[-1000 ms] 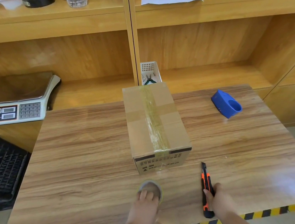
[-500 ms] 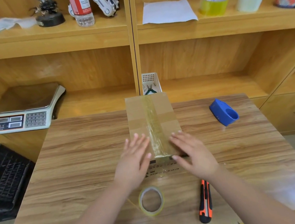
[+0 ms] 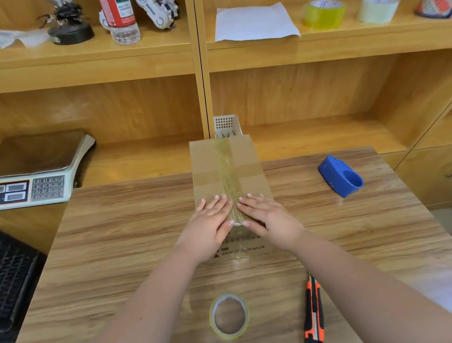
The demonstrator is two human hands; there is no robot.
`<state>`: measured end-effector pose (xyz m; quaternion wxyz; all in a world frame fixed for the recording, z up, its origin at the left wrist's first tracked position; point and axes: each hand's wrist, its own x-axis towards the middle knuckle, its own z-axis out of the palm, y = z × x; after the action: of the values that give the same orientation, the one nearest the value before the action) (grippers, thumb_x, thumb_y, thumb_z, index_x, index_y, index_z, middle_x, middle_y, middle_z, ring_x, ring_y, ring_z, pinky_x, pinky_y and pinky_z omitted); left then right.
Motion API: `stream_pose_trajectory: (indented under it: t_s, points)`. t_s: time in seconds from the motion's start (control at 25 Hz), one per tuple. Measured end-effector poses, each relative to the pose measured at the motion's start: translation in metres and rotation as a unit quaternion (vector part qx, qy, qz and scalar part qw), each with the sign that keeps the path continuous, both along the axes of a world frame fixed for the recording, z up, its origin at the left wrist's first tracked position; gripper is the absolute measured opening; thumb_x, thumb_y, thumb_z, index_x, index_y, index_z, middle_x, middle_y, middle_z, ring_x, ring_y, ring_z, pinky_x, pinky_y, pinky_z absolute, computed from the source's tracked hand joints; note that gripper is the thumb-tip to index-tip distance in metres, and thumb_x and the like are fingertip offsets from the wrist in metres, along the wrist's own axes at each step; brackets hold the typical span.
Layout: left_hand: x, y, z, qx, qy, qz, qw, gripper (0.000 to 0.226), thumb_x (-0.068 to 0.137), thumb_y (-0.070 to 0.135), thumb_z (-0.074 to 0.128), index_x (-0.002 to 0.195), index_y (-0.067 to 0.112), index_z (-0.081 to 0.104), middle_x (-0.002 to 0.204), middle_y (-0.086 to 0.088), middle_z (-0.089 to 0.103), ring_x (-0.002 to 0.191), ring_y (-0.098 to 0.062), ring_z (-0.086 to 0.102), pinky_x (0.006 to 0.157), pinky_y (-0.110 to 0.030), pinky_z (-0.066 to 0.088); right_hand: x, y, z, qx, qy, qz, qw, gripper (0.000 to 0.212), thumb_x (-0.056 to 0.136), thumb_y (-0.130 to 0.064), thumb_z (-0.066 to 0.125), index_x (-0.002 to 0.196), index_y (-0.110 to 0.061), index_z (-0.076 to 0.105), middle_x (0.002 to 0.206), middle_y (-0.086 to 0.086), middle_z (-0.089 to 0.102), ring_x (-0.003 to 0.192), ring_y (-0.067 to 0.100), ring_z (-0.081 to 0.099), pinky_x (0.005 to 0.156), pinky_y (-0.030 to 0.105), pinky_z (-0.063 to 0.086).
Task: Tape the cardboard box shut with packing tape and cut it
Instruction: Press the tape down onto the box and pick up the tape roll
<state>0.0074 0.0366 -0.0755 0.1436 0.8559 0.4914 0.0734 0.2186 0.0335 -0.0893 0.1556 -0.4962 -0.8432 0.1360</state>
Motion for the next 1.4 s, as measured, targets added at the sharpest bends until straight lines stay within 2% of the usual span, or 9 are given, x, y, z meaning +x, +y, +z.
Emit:
stream_pose_trajectory:
  t_s: [0.12,0.24,0.52,0.6,0.68,0.8,0.92,1.2,1.4]
  points:
    - [0.001,0.002,-0.004,0.022,0.014,0.004,1.000,0.084,0.084,0.069,0.012,0.151,0.020,0.022,0.160,0.001,0.016,0.149,-0.011,0.007,0.120,-0.031,-0.005,-0.002,0.004,-0.005,0.027,0.015,-0.011,0.999,0.069,0.088,-0.063,0.026,0.137,-0.019,0.048,0.146,0.002,0.046,0.140,0.020,0.033,0.117,0.036,0.017]
    - [0.006,0.001,-0.008,0.042,0.006,0.031,0.999,0.087,0.080,0.071,0.011,0.150,0.021,0.026,0.159,0.001,0.020,0.148,-0.011,0.011,0.119,-0.030,-0.003,-0.004,0.004,-0.011,0.086,0.003,-0.015,0.996,0.061,0.091,-0.056,0.035,0.131,-0.014,0.055,0.138,0.006,0.055,0.132,0.026,0.045,0.113,0.042,0.026]
    - [0.007,0.000,-0.014,0.081,0.040,0.023,0.996,0.081,0.085,0.064,0.017,0.149,0.015,0.029,0.158,-0.004,0.026,0.147,-0.016,0.019,0.120,-0.035,0.004,-0.003,0.005,-0.021,0.159,-0.080,0.013,0.984,0.050,0.088,-0.038,0.052,0.127,-0.007,0.057,0.131,0.011,0.061,0.123,0.030,0.055,0.106,0.048,0.036]
    - [0.005,-0.001,-0.013,0.081,0.051,0.006,0.995,0.072,0.091,0.054,0.030,0.150,0.014,0.023,0.159,-0.006,0.022,0.148,-0.018,0.015,0.120,-0.035,0.002,-0.003,0.005,-0.018,0.140,-0.084,0.021,0.986,0.054,0.083,-0.031,0.067,0.128,-0.005,0.055,0.132,0.012,0.060,0.125,0.031,0.053,0.106,0.051,0.038]
    - [0.002,0.000,-0.011,0.064,0.058,-0.011,0.996,0.072,0.094,0.043,0.046,0.152,0.015,0.014,0.161,-0.006,0.014,0.149,-0.018,0.008,0.120,-0.035,-0.002,-0.001,0.005,-0.015,0.120,-0.080,0.028,0.989,0.061,0.078,-0.027,0.074,0.131,-0.005,0.052,0.135,0.012,0.057,0.128,0.031,0.050,0.107,0.053,0.038]
    - [0.002,-0.002,-0.005,0.041,0.062,-0.013,0.997,0.083,0.090,0.051,0.051,0.153,0.017,0.008,0.162,-0.004,0.005,0.150,-0.016,0.000,0.121,-0.036,-0.004,-0.001,0.002,-0.011,0.086,-0.037,0.015,0.996,0.064,0.082,-0.043,0.063,0.135,-0.010,0.049,0.142,0.007,0.050,0.136,0.025,0.040,0.115,0.047,0.025]
    - [0.010,-0.006,-0.001,0.029,0.057,0.027,0.998,0.089,0.085,0.061,0.050,0.152,0.016,0.014,0.162,-0.002,0.008,0.149,-0.014,0.003,0.122,-0.036,-0.003,-0.012,-0.001,-0.010,0.084,-0.021,-0.036,0.996,0.072,0.079,-0.061,0.046,0.131,-0.012,0.054,0.140,0.003,0.053,0.136,0.020,0.041,0.116,0.040,0.015]
    - [0.020,-0.005,-0.002,0.046,0.064,0.076,0.994,0.075,0.090,0.055,0.046,0.151,0.017,0.023,0.161,-0.001,0.019,0.149,-0.014,0.012,0.121,-0.038,0.001,-0.016,0.000,-0.017,0.169,-0.079,-0.043,0.982,0.059,0.085,-0.052,0.043,0.117,-0.007,0.065,0.123,0.008,0.066,0.119,0.026,0.059,0.104,0.051,0.037]
    - [0.020,-0.006,-0.001,0.057,0.083,0.066,0.993,0.073,0.091,0.055,0.044,0.151,0.018,0.022,0.160,0.000,0.019,0.148,-0.013,0.013,0.121,-0.037,0.002,-0.016,0.002,-0.016,0.167,-0.134,-0.015,0.977,0.057,0.087,-0.047,0.038,0.115,-0.005,0.065,0.120,0.011,0.068,0.114,0.029,0.062,0.098,0.052,0.045]
